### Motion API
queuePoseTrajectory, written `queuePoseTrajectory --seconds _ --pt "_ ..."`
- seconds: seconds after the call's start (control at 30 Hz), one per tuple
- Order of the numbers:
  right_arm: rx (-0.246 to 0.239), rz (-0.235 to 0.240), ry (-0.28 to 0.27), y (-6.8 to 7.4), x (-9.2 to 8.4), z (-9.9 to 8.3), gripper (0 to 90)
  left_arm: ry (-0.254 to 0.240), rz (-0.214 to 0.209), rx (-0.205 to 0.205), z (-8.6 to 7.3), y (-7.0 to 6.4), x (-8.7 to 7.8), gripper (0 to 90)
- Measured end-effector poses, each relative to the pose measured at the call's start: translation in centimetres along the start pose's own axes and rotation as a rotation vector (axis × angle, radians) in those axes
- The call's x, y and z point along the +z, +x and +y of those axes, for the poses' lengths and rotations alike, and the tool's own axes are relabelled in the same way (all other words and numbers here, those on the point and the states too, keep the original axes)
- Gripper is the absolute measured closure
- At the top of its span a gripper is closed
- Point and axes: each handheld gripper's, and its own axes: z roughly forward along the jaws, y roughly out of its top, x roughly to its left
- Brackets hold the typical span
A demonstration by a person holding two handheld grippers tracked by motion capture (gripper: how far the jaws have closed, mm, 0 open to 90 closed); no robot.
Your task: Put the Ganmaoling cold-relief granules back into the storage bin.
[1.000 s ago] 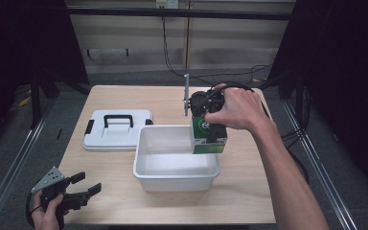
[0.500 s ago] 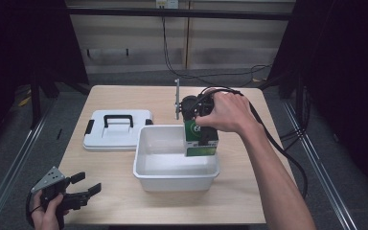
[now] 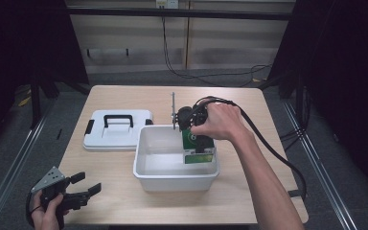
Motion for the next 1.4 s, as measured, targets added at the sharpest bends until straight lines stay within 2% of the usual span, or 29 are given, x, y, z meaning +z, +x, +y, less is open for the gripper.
queuePoseTrajectory --seconds 0.17,0.4,0.5,0.67,0.73,0.8,1.0,1.13,1.2,1.27,1.3,1.4 --pt "0.009 0.006 0.001 -0.2 0.8 -0.2 16.1 0.000 0.000 -0.004 0.0 0.0 0.0 15.8" --pt "0.020 0.003 -0.028 -0.5 2.4 -0.4 16.1 -0.003 -0.002 -0.003 0.0 0.0 -0.1 15.8" --pt "0.021 0.020 -0.026 -0.6 3.6 -0.4 16.1 -0.004 -0.002 -0.004 0.0 0.0 0.0 15.8" --pt "0.026 0.010 -0.042 -0.6 4.5 -0.5 16.1 -0.004 -0.002 -0.004 0.0 0.0 0.0 15.8" --pt "0.027 0.007 -0.018 -0.7 4.9 -0.5 16.1 -0.003 -0.002 -0.005 0.0 -0.1 0.0 15.8" --pt "0.029 0.010 -0.029 -0.7 5.4 -0.6 16.1 -0.003 -0.003 -0.005 0.0 -0.1 0.0 15.8" --pt "0.029 0.006 0.008 -0.8 6.4 -0.5 16.0 -0.004 -0.002 -0.005 0.0 -0.1 0.0 15.8" --pt "0.036 0.018 0.002 -0.8 7.1 -0.5 16.0 -0.004 -0.001 -0.005 0.0 0.0 0.0 15.8" --pt "0.031 0.004 0.020 -0.8 7.2 -0.3 15.9 -0.003 -0.003 -0.006 0.0 -0.1 0.0 15.8" --pt "0.036 0.008 0.029 -0.8 7.4 -0.2 15.9 -0.004 -0.003 -0.006 0.0 -0.1 0.0 15.8" --pt "0.041 0.010 0.014 -0.8 7.6 -0.2 15.9 -0.003 -0.003 -0.005 0.0 -0.1 0.0 15.8" --pt "0.048 0.029 0.039 -0.9 8.1 -0.1 15.9 -0.003 -0.003 -0.004 0.0 0.0 -0.1 15.9"
